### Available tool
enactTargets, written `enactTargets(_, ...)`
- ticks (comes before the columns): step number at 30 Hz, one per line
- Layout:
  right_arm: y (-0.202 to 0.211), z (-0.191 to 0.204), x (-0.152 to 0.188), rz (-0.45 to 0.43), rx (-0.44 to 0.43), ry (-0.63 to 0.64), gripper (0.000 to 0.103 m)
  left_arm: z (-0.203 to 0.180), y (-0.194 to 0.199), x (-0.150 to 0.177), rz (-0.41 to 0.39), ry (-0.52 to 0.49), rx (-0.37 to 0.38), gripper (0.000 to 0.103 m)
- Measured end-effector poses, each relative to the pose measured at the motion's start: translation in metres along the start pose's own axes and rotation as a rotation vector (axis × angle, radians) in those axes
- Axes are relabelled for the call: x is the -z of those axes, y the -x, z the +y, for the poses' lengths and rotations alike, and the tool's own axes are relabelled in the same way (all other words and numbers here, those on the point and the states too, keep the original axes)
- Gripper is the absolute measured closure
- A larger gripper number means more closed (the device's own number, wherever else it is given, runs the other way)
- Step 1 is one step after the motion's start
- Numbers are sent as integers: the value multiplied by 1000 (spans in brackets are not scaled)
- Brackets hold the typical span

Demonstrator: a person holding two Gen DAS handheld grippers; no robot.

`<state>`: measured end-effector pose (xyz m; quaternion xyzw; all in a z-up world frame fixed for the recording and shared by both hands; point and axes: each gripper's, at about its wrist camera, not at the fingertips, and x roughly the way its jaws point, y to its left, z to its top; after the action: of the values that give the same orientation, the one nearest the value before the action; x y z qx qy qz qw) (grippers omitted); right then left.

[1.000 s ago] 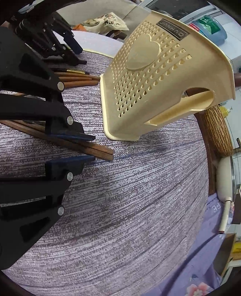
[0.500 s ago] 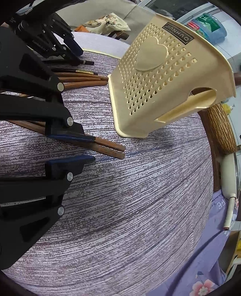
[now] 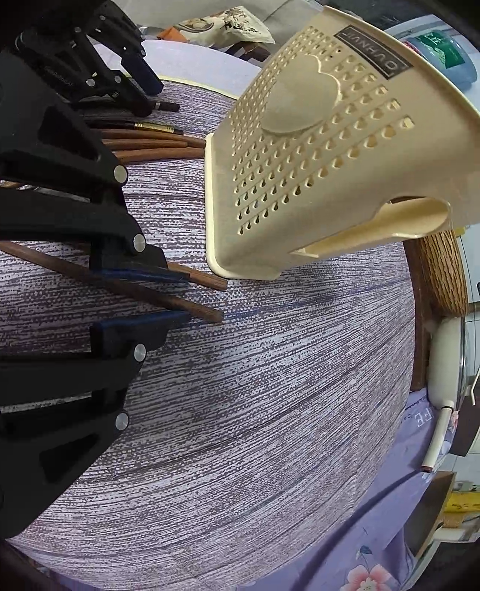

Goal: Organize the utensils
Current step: 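Grasp a brown chopstick with the right tool while the left tool grasps a black chopstick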

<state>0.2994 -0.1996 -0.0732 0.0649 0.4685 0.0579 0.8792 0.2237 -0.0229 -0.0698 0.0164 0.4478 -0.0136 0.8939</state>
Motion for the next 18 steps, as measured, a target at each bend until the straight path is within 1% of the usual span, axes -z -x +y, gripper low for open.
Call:
enactTargets(2, 0, 0, -1, -1, 6, -1, 92, -3, -1, -1, -3, -7, 0, 73)
enactTargets(3, 0, -1, 0, -4, 0, -4, 92, -6, -1, -1, -4, -9, 2, 75)
enactTargets(6, 2, -2, 3, -12, -19, -6, 93, -12, 0, 0, -8, -23, 7, 84)
enactTargets(7, 1, -3, 3, -16, -25, -9, 93, -12, 0, 0, -9, -23, 10, 85)
enactTargets(9, -1, -9, 1, -23, -32, -21, 93, -12, -1, -1, -12, -25, 8, 92)
enactTargets(15, 2, -16, -5, -76, -44, -41, 94, -7, -6, -9, -14, 0, 24, 94)
enactTargets(18, 11, -22, -8, -121, -55, -45, 94, -2, -7, -14, -23, 33, 52, 94)
